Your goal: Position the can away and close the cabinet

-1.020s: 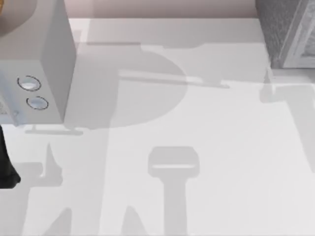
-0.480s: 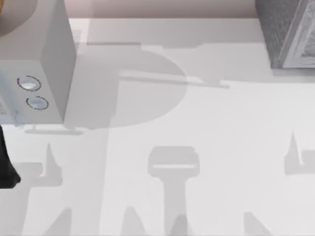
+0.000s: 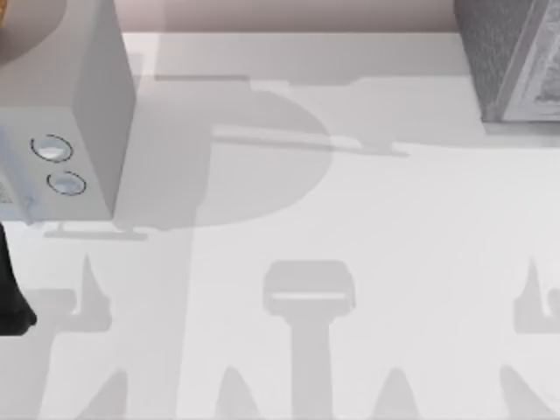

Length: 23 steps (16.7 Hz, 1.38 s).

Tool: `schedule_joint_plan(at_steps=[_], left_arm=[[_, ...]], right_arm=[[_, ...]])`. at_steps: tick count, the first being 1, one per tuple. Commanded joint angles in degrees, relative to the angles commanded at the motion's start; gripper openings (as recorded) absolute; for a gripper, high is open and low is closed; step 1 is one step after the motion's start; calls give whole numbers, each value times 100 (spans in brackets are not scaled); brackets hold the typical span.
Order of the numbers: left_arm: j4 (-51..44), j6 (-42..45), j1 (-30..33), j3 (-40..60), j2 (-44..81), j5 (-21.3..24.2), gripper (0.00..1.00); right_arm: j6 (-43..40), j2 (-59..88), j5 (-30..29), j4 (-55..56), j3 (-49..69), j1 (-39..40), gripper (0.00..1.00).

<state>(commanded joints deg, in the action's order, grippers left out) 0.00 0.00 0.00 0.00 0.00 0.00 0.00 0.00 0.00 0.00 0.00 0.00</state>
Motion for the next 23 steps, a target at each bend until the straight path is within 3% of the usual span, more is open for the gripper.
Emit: schedule_joint_plan(at_steps=[5,8,23], left_arm=[[0,0,0,0,0,0,100],[0,0,0,0,0,0,100],[0,0,0,0,0,0,100]], right_arm=[[0,93,68,61,28,-38,100],[21,644,532,579,197,-472,100],[107,7687,5019,5946,1811,-5076,100]])
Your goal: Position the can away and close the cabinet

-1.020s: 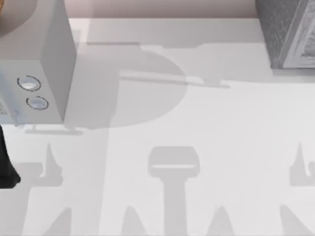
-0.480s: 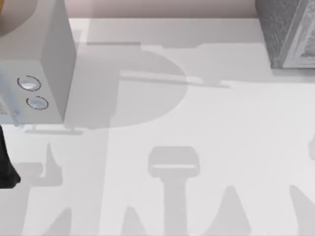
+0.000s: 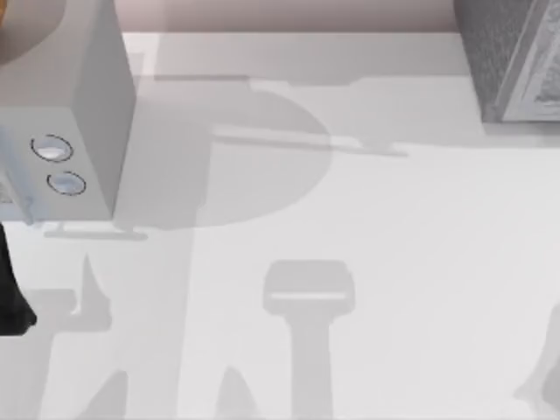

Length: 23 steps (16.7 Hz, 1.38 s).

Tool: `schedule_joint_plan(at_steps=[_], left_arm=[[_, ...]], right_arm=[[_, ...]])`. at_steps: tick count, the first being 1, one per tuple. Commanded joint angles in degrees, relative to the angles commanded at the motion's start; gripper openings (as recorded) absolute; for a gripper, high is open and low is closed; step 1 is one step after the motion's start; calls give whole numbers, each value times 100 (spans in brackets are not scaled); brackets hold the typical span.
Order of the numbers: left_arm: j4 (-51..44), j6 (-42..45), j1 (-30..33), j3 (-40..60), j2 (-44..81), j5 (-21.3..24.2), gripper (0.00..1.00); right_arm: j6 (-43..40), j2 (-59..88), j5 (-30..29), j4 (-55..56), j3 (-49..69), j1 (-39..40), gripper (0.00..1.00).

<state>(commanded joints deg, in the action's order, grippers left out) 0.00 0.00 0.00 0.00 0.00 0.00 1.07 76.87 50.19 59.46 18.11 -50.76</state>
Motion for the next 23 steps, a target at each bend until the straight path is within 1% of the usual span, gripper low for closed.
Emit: schedule_joint_plan(at_steps=[3,5,11,13,15,18,23], left_arm=[[0,0,0,0,0,0,100],[0,0,0,0,0,0,100],[0,0,0,0,0,0,100],[0,0,0,0,0,0,100],[0,0,0,0,0,0,100],[0,0,0,0,0,0,100],[0,0,0,0,0,0,100]], right_arm=[[13,875,558,668,208,-568,100],[18,1158,752,898,283,-764,100],[17,1188,771,912,277,-772,100],[23,1189,799,742,459,-784,100],[30,1183,849,335,875,-816,100],[34,1139,930,-716,1856,-892,100],[33,906,1012,-3340,4057,-994,100]])
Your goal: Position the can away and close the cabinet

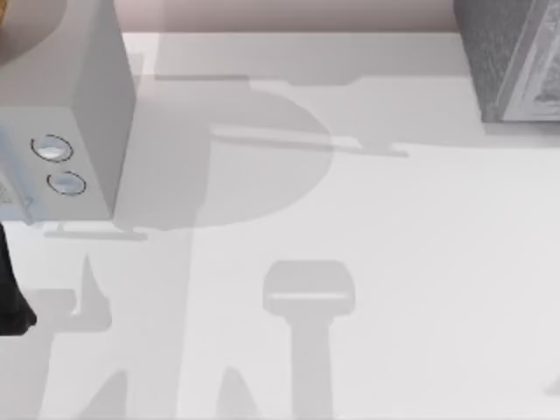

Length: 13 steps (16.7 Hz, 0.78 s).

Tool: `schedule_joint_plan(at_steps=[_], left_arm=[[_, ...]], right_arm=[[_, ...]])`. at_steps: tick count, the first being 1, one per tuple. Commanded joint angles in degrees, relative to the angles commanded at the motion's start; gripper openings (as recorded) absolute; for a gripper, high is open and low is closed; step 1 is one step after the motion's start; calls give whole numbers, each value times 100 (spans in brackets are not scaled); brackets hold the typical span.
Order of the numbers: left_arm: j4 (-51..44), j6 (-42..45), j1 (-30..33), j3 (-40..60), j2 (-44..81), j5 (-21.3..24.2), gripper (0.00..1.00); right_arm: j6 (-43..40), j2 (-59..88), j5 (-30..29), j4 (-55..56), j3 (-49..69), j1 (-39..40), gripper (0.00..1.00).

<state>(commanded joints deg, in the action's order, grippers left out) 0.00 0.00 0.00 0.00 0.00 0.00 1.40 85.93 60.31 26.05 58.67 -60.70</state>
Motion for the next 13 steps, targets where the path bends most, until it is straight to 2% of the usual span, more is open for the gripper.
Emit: schedule_joint_plan(at_steps=[7,10,13], left_arm=[[0,0,0,0,0,0,100],[0,0,0,0,0,0,100],[0,0,0,0,0,0,100]], right_arm=[[-9,-593,-38,-3663,3003,37,100],[-15,-822,-85,-4528,3807,85,100],[-18,-920,-108,-4842,4112,107,100]])
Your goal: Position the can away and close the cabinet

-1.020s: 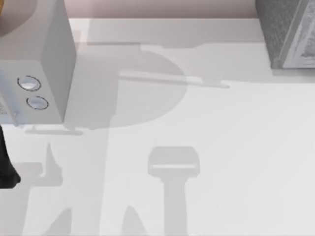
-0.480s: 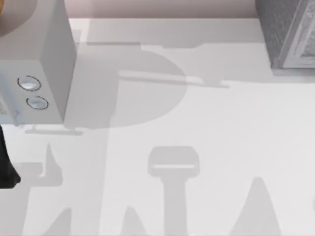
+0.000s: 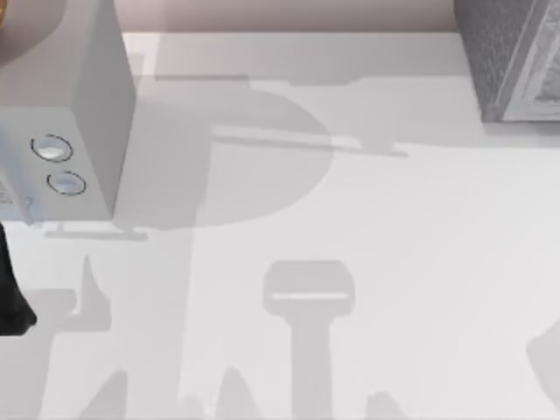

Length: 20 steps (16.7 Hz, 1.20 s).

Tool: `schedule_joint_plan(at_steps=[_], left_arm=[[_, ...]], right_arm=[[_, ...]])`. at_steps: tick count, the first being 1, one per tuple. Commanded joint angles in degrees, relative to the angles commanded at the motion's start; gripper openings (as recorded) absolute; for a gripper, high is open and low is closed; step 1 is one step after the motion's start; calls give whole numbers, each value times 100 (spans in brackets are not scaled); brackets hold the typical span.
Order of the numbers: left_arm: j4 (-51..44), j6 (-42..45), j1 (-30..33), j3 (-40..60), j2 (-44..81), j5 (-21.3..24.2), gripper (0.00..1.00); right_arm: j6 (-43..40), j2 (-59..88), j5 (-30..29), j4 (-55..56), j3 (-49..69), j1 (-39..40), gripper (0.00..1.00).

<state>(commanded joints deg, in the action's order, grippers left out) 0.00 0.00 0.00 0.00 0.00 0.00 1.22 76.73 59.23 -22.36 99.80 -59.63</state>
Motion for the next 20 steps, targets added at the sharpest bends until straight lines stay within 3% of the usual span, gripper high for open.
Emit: schedule_joint_plan(at_steps=[6,9,13,20], left_arm=[[0,0,0,0,0,0,100],[0,0,0,0,0,0,100],[0,0,0,0,0,0,100],[0,0,0,0,0,0,100]], right_arm=[[8,5,-48,16,5,38,100],[55,-30,-538,7,-12,565,100],[120,-109,-1831,-11,-44,1887,100],[148,-229,-4951,-117,-103,4994,100]])
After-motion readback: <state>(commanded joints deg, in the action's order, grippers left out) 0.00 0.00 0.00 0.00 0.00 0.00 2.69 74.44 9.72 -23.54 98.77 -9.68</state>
